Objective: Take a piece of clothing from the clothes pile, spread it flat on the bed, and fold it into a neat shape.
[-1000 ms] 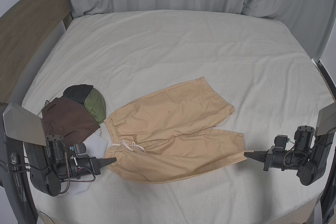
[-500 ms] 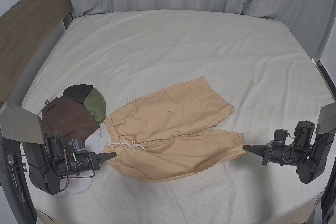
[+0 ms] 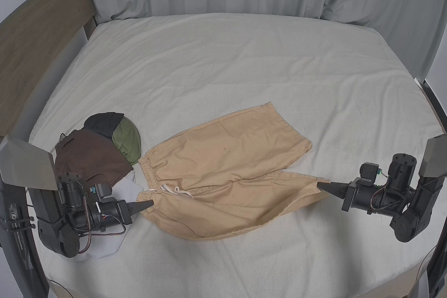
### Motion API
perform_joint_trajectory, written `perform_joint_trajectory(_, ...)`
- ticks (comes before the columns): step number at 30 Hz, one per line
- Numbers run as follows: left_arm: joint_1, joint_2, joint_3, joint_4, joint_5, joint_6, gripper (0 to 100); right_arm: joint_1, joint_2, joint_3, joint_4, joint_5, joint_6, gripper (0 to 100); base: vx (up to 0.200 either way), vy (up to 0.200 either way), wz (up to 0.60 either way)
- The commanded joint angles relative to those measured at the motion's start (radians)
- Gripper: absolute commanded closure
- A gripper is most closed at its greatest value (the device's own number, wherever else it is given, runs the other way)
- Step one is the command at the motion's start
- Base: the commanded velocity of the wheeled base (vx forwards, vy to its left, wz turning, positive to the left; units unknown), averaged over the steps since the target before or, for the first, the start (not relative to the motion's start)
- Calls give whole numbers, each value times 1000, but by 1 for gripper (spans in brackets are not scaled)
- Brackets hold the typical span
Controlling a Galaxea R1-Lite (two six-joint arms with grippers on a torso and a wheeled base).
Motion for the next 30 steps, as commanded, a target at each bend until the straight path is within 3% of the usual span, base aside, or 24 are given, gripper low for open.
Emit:
perform_joint_trajectory(1, 0, 1, -4, -1, 1, -1, 100, 9, -12, -40, 0, -27, 12, 100, 0, 0, 0)
perform_joint_trajectory(8, -4, 1, -11, -1, 28, -11, 100, 23, -19, -95, 0, -47, 70, 100, 0, 0, 0)
perform_joint_trajectory(30, -11, -3, -33, -1, 64, -25, 100, 27, -35, -179, 1, -69, 88, 100, 0, 0, 0)
